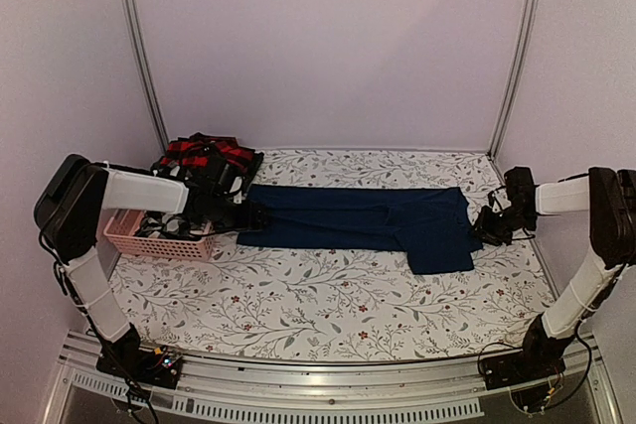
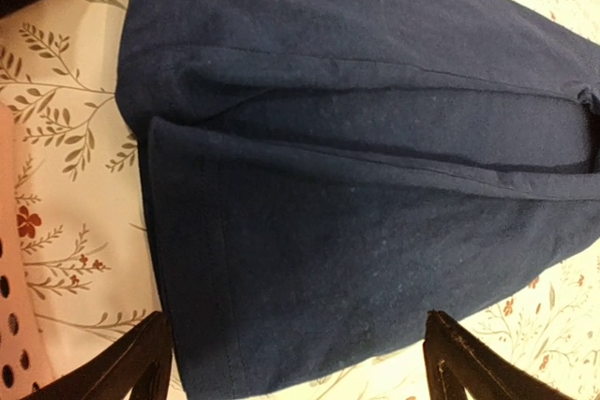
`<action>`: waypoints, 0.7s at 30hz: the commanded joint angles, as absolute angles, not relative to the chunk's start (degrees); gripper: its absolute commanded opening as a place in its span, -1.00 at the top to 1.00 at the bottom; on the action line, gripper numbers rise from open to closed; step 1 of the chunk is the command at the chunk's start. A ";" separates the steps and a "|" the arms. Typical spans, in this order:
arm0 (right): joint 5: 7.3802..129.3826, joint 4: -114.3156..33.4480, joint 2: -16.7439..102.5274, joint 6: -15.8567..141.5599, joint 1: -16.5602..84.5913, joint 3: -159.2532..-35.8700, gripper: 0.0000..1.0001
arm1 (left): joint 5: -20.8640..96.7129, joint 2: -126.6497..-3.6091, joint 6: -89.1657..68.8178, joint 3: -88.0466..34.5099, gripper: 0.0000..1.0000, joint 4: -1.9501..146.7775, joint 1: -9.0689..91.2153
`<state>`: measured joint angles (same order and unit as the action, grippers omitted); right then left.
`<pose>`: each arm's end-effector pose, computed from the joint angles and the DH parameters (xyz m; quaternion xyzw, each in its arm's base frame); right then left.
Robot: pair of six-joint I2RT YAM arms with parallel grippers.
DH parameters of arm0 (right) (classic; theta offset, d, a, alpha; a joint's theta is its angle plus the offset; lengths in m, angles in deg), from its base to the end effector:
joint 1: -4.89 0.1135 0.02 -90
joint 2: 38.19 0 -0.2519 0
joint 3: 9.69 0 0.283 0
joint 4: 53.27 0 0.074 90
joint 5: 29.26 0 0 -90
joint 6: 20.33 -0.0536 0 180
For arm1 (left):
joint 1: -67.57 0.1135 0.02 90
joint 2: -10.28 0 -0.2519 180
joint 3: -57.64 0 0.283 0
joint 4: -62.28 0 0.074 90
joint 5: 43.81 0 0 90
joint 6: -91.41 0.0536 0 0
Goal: Fold and stack the mixed laundry pile
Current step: Adjust the rectangle-folded T-shirt at the center of the board.
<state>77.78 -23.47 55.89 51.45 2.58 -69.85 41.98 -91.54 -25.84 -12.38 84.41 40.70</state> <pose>0.3286 0.0025 0.0945 0.1385 0.9537 0.1740 0.2027 0.3436 -0.1785 0.1079 0.0082 0.9503 -0.1719 0.2596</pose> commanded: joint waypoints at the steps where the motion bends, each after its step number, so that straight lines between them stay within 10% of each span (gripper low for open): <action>1: 76.52 -22.69 57.68 51.58 2.52 -70.18 0.48 | 42.88 -91.25 -25.77 -13.28 -0.85 84.81 41.62; 8: 76.02 -21.18 58.04 51.65 2.55 -69.92 0.99 | 42.62 -91.13 -25.58 -13.44 -0.86 84.65 42.37; 21: 69.75 -19.10 53.30 49.05 2.43 -66.51 1.00 | 44.34 -90.73 -26.08 -12.37 -0.86 84.54 42.86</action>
